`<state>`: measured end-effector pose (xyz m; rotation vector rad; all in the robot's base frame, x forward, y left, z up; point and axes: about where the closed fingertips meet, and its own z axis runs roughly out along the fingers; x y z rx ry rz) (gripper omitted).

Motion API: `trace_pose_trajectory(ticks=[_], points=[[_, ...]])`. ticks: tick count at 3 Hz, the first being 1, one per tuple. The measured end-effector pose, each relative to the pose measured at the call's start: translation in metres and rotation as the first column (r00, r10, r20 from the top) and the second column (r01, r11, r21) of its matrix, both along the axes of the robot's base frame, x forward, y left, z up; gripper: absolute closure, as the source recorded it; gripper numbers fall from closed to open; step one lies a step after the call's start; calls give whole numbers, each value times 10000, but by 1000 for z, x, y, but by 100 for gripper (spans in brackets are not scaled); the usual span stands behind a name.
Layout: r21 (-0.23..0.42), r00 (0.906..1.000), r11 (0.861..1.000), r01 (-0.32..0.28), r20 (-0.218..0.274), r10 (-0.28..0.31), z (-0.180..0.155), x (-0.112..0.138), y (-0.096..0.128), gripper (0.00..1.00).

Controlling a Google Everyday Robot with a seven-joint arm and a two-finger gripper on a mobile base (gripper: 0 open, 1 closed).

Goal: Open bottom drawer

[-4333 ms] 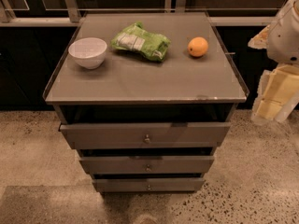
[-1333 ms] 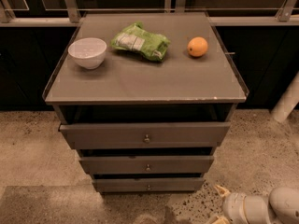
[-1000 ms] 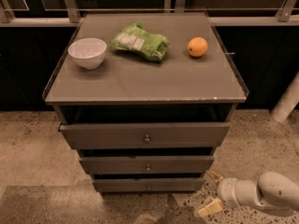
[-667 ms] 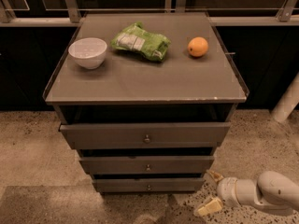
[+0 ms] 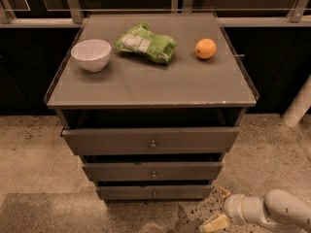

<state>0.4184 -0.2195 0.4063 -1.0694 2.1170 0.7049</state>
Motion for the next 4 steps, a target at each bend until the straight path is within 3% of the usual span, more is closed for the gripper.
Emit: trace_pose_trajectory(ticks=[1, 2, 4], points=[[240, 9997, 9995, 199, 109, -201, -49, -3, 10, 0], [163, 9989, 9998, 79, 456, -87, -84, 10, 26, 0], [223, 9990, 9991, 366, 249, -372, -98, 10, 27, 0]])
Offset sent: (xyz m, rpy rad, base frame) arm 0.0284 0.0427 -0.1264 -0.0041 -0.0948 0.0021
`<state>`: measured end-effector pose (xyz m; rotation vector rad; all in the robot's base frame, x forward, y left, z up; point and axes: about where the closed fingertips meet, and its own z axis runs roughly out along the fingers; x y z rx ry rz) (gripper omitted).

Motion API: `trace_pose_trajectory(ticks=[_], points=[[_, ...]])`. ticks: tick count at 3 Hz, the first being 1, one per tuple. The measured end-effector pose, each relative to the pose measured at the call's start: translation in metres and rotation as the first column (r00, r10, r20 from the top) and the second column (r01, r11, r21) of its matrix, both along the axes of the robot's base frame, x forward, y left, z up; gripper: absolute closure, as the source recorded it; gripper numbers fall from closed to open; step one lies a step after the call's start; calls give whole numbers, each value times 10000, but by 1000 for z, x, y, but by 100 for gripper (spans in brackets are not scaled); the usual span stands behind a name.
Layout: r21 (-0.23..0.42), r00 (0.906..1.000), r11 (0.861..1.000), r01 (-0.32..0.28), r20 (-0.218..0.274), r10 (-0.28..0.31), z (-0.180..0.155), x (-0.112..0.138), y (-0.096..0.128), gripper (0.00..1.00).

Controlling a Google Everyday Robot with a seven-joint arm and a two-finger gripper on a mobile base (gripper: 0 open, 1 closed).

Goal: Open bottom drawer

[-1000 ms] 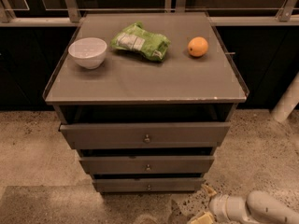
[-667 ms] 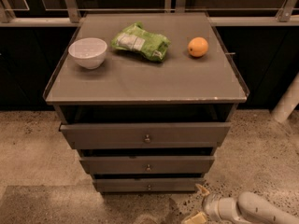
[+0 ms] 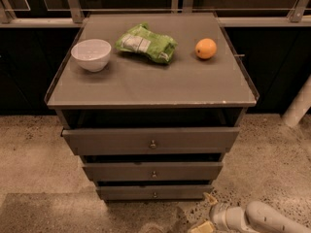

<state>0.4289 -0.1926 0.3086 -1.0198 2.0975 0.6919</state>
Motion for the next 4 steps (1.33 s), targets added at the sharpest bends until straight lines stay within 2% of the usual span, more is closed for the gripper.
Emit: trace_pose_trajectory(ticks=[1, 3, 4], points=[[-29, 9992, 9999, 156, 355, -155, -20, 15, 4, 0], [-334, 9923, 9994, -119, 1224, 159, -41, 62, 19, 0], [-325, 9926, 9994, -132, 1205, 171, -41, 61, 19, 0]])
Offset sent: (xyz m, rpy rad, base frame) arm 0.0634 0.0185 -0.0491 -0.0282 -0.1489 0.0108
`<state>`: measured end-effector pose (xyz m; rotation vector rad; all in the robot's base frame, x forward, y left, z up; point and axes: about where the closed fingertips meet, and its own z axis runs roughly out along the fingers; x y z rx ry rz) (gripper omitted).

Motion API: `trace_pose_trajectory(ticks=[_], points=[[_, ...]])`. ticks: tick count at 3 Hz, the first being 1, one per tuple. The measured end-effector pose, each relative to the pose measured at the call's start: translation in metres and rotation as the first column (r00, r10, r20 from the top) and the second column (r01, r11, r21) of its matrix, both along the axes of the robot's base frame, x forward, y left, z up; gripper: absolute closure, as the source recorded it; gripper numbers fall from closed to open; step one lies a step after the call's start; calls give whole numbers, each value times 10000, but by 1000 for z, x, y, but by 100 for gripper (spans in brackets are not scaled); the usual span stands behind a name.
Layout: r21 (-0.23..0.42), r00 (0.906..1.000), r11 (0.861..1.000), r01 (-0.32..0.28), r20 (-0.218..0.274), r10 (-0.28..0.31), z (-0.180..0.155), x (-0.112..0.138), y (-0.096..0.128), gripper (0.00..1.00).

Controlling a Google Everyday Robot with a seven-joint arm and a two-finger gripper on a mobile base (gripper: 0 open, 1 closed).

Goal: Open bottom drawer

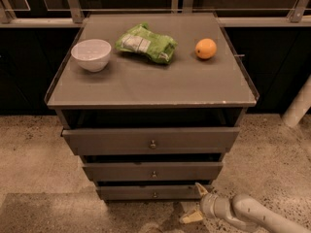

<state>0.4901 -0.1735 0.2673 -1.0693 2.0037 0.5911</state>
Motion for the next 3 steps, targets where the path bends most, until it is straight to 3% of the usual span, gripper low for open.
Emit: trace_pose_trajectory(ticks=[1, 3], points=[[148, 9996, 9996, 223, -162, -221, -15, 8, -4, 0], [20, 9983, 9999, 109, -570, -107, -51, 39, -5, 0]])
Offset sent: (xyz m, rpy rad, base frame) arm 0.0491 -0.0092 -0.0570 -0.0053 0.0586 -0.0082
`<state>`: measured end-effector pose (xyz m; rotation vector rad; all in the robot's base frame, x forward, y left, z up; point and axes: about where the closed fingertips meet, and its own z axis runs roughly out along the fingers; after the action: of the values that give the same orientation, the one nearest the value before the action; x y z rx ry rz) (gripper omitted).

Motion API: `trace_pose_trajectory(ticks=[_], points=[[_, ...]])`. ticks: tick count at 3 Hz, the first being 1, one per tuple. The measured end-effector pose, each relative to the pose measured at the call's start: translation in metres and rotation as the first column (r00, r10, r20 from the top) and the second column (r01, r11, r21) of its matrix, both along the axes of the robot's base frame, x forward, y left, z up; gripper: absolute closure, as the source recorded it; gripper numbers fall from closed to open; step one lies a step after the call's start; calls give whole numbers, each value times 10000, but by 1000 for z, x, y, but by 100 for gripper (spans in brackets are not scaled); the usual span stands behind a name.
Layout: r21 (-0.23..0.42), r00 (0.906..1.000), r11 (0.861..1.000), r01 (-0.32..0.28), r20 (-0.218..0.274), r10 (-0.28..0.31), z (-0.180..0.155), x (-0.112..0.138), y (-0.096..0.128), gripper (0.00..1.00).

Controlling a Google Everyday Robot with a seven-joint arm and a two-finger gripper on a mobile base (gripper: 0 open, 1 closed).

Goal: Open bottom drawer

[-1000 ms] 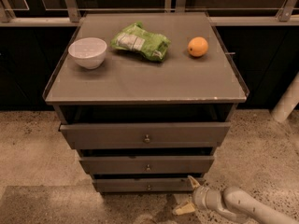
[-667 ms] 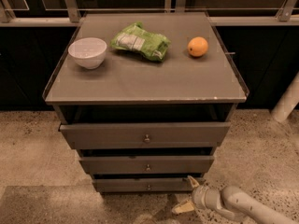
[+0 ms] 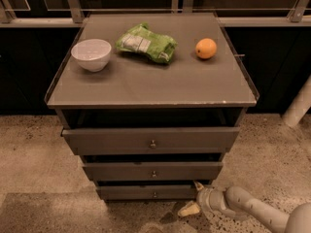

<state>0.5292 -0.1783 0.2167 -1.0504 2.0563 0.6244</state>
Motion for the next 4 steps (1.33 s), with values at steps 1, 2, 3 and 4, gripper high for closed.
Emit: trace_pose_trajectory(ticks=[1, 2, 3, 4], points=[[-452, 9996, 9989, 87, 264, -75, -6, 43, -12, 0], [-462, 9996, 9989, 100, 285, -87, -5, 45, -13, 0], [-324, 9999, 9994, 104, -29, -105, -17, 39, -6, 0], [-304, 9994, 9995, 121, -316, -131, -27, 35, -3, 0]])
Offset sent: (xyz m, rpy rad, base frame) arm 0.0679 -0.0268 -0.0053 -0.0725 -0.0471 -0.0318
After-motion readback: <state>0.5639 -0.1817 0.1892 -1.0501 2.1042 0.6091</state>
